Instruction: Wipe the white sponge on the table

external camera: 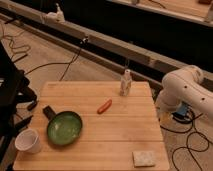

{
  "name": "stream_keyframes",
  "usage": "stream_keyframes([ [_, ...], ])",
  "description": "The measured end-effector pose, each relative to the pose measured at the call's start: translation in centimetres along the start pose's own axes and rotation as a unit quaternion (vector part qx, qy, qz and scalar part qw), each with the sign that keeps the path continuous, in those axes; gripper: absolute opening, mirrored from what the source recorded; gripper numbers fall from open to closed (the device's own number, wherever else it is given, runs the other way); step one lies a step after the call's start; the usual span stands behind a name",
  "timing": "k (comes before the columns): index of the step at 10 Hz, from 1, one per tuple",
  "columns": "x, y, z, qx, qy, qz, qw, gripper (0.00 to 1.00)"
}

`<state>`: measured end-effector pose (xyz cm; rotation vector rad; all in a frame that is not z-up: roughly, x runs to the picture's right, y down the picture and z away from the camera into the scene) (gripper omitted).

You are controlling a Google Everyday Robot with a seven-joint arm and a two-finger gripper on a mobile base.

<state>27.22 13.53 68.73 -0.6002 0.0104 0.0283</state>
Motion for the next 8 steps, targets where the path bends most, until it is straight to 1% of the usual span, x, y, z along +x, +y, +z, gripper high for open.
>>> stream_keyframes([
  [2,-1.3,1.0,1.1,0.004,-0.020,-0.013,0.9997,0.65],
  [4,-2.5,3.0,3.0,0.011,-0.044,-0.025,0.9986,0.65],
  [6,-3.0,5.7,4.8,0.006,-0.064,-0.037,0.9973,0.65],
  [8,-2.7,8.5,6.1,-0.006,-0.072,-0.055,0.9959,0.65],
])
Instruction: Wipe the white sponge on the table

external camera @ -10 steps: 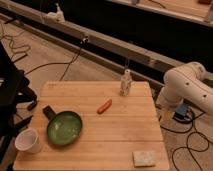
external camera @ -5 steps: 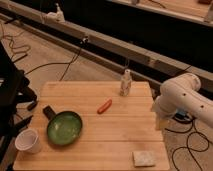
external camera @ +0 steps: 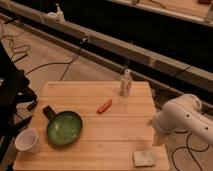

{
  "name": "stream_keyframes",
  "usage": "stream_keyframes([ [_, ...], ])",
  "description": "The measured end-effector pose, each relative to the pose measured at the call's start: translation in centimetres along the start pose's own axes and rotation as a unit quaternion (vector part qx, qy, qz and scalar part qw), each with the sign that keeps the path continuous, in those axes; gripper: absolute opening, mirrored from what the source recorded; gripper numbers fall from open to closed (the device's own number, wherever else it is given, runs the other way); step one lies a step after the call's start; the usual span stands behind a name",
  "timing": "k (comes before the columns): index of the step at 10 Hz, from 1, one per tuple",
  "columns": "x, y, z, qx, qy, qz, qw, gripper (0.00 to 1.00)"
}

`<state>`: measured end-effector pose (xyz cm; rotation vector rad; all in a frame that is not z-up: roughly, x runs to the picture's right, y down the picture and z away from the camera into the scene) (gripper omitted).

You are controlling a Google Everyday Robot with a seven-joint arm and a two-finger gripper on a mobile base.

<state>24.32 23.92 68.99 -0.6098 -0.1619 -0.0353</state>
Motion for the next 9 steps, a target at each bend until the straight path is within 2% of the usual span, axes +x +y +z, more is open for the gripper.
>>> stream_keyframes([
  [2,0.2,2.1,0.4,-0.016,-0.013,-0.015,0.9997,0.65],
  [5,0.0,2.2,0.4,-0.018,-0.014,-0.020,0.9995,0.65],
  [6,0.1,2.2,0.4,-0.018,-0.011,-0.022,0.9996,0.65],
  [9,0.3,1.9,1.4,-0.012,0.020,-0.047,0.9986,0.65],
])
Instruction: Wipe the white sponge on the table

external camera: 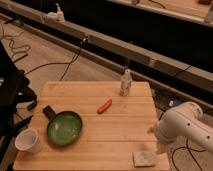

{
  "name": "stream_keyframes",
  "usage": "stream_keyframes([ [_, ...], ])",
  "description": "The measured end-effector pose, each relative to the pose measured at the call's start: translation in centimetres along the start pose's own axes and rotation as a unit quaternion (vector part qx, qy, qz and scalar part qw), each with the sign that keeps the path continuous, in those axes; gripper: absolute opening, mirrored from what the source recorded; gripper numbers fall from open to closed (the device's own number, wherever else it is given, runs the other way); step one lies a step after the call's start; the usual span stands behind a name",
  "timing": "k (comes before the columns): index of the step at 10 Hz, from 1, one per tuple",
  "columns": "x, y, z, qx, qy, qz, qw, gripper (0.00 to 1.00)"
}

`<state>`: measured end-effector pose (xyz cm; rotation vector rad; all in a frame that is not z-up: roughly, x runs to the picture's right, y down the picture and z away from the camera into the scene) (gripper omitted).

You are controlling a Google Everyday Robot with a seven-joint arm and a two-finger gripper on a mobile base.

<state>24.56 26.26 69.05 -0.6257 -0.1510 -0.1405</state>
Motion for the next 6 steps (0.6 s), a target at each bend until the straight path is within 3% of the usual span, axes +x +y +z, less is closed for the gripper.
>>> stream_keyframes([
  [2,-0.2,1.0,1.3,-0.005,0.007,-0.011,0.9999,0.65],
  [6,-1.8,3.0,3.7,-0.023,-0.013,-0.011,0.9996,0.65],
])
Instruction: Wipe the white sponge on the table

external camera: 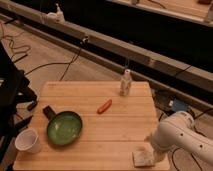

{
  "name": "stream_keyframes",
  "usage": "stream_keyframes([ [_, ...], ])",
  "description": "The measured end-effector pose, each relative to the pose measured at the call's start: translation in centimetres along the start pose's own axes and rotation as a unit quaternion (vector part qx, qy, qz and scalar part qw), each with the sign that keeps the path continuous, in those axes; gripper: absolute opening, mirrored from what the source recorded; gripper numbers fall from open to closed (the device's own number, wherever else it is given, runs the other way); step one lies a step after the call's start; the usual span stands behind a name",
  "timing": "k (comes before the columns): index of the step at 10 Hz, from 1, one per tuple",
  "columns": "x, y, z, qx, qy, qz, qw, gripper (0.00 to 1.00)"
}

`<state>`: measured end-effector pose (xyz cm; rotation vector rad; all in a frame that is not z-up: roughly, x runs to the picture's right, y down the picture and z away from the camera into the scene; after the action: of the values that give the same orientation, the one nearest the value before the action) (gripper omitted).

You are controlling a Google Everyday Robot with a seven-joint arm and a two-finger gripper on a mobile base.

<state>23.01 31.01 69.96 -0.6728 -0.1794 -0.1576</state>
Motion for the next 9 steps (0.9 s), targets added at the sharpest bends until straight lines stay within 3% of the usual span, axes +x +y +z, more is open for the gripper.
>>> stream_keyframes([
  [5,-0.3,1.9,2.8,-0.030,-0.025,0.009,0.9992,0.65],
  [9,-0.6,1.8,4.1,-0.030,-0.049,0.018,0.9982,0.65],
])
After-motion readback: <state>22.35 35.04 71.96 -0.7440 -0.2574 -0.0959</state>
